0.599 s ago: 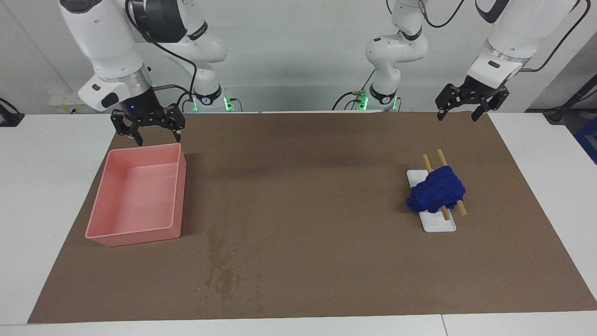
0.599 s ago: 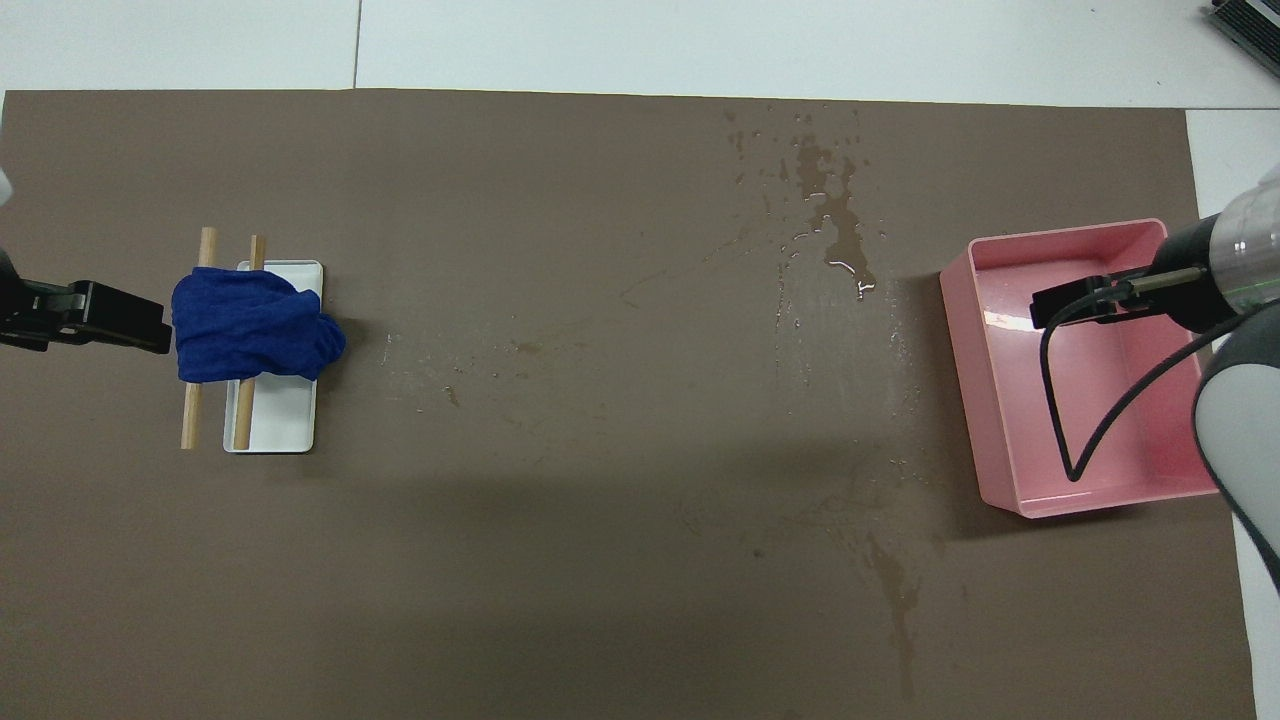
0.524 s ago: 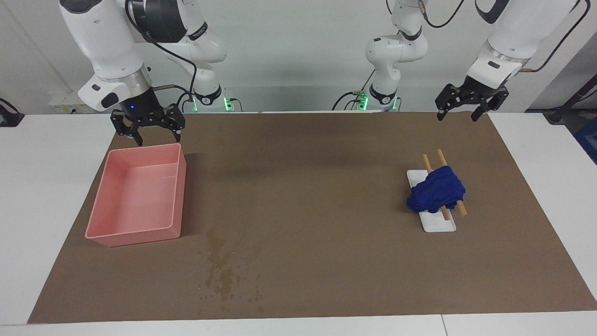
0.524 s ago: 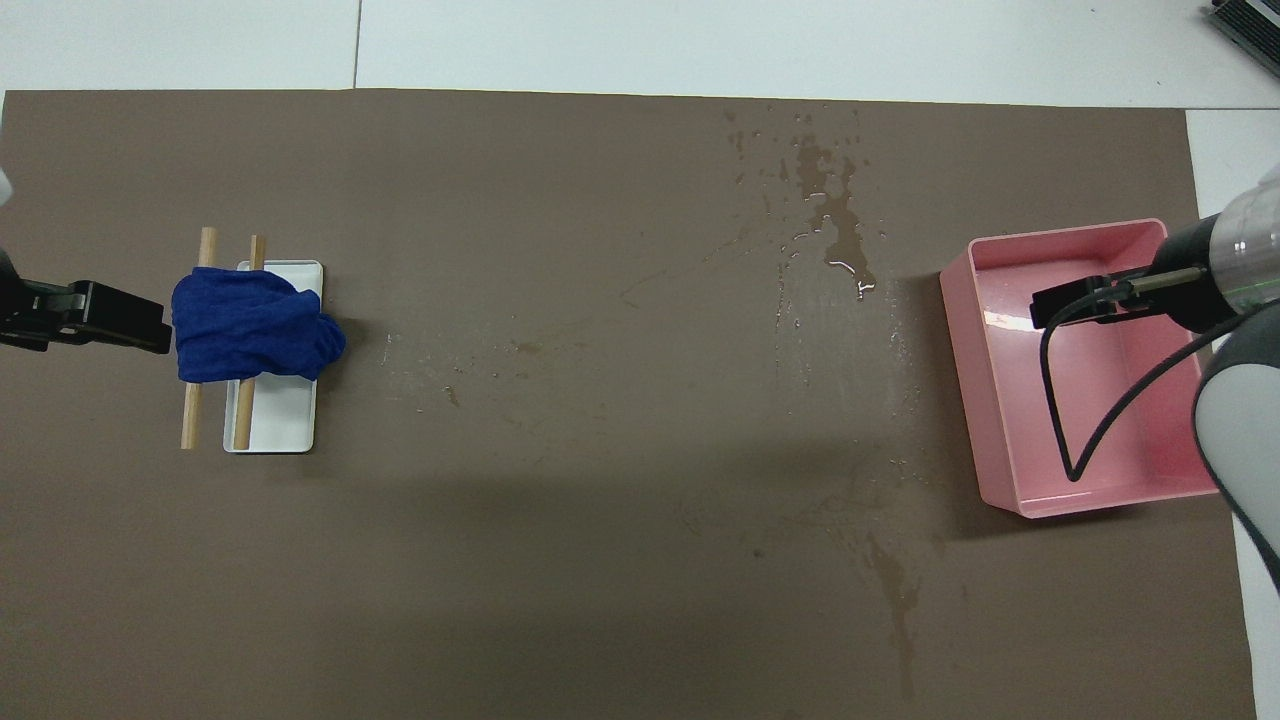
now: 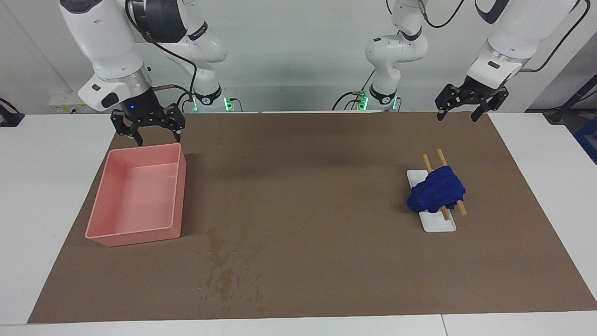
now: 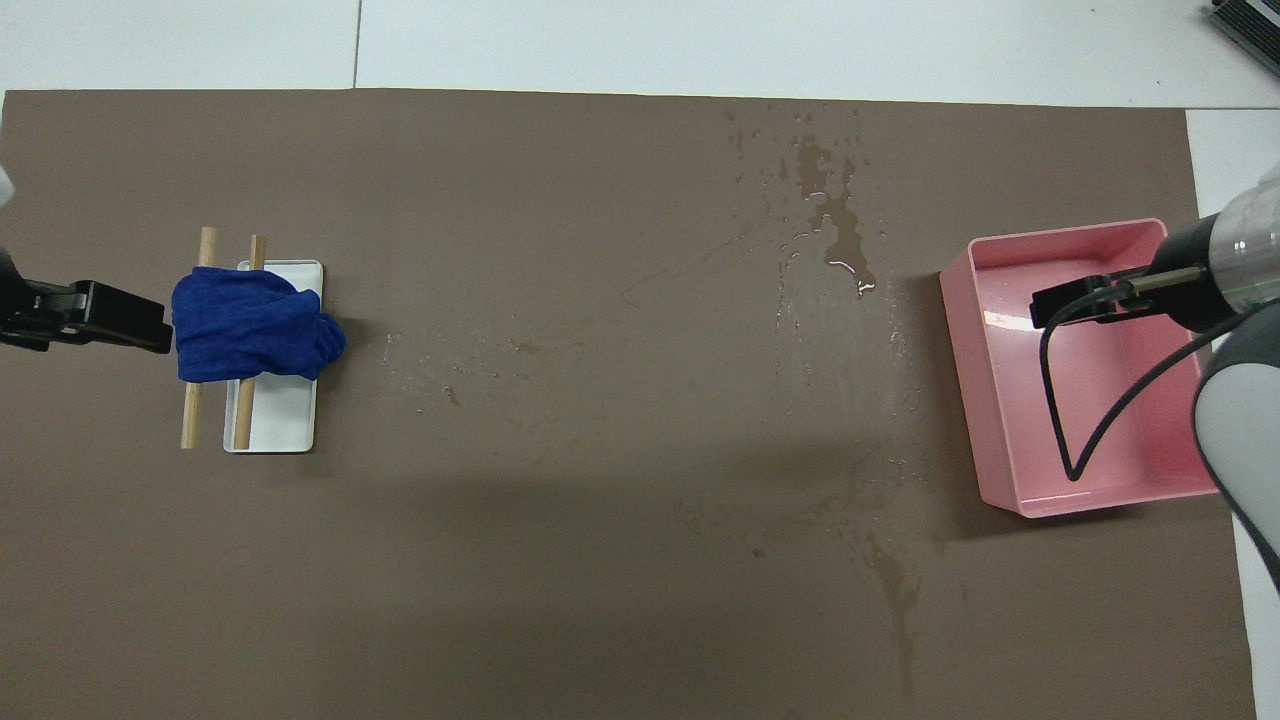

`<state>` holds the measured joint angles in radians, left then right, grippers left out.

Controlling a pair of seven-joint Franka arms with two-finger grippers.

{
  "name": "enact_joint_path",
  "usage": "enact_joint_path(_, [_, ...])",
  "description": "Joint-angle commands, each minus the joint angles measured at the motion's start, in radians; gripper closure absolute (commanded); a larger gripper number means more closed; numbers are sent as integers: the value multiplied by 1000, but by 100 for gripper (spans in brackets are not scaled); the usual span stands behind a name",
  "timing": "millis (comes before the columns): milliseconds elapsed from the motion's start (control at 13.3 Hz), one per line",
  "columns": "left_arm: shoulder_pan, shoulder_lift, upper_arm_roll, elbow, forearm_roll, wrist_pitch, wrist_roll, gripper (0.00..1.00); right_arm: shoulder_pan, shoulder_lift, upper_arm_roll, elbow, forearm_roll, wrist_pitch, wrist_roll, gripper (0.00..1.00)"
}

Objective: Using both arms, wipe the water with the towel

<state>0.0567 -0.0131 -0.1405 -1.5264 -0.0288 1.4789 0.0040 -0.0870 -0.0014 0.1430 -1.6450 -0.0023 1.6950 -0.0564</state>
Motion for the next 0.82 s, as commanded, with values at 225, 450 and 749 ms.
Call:
enact_joint_path(225, [46,-51,-4,-134,12,181,10,0,-14,-8,9,-9,-5,-3,-14,0])
enact_joint_path(450, [121,-58,-4,-296,12,476,1,0,-14,-8,9,-9,-5,-5,-16,0])
enact_joint_path(749, [121,10,-5,-456,12,749,-134,0,-14,-8,9,-9,-5,-4,-16,0])
